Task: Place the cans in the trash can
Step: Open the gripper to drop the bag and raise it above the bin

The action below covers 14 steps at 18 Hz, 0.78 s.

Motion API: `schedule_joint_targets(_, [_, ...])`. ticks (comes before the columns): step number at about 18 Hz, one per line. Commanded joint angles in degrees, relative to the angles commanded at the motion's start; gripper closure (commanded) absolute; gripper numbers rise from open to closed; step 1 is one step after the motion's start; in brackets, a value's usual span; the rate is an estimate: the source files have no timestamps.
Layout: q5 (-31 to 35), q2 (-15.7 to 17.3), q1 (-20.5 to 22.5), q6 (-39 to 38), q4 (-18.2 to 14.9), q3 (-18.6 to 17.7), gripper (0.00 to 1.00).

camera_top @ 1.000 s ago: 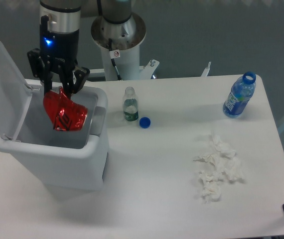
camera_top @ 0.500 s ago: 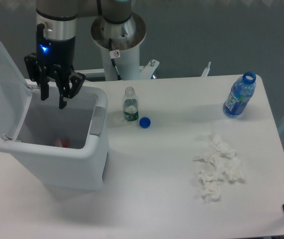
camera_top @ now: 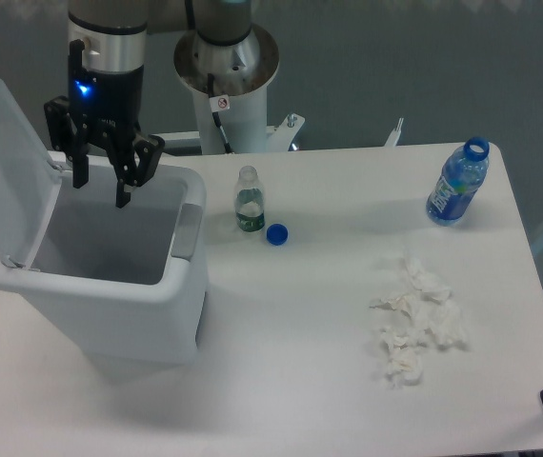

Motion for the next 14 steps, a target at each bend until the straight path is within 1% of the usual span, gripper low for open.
schedule_joint_targets(4, [0.35,0.97,4.13,0.53,0.17,0.36,0.0])
schedule_joint_targets(6, [0.44,1.23,6.68,0.61,1.22,0.36,0.0])
schedule_joint_targets(7, [0.62,1.23,7.3,0.88,1.49,0.36,0.0])
schedule_joint_targets(9, [2.89,1.06,8.35,5.42,1.76,0.27,0.0])
schedule_joint_targets(11, [7.1,0.44,8.18,10.26,1.76,-0.26,0.0])
schedule_joint_targets(12, [8.6,-0.17,8.18,11.15,1.84,-0.35,0.0])
schedule_joint_targets(14, [9.41,-0.88,8.44,11.34,2.2,-0.35,0.0])
